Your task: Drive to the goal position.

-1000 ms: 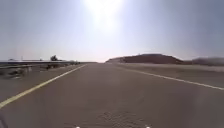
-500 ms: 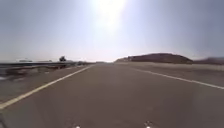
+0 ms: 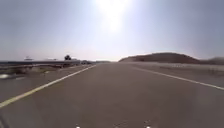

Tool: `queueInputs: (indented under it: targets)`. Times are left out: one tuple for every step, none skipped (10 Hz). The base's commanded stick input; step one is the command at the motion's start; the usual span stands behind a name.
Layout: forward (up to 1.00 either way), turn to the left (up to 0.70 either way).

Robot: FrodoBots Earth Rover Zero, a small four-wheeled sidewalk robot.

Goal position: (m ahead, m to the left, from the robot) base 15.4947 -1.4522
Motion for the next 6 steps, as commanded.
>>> queueInputs:
  targets:
    - [0.7,0.0]
    - [0.7,0.0]
    - [0.7,0.0]
    - [0.7,0.04]
    - [0.7,0.1]
    - [0.7,0.04]
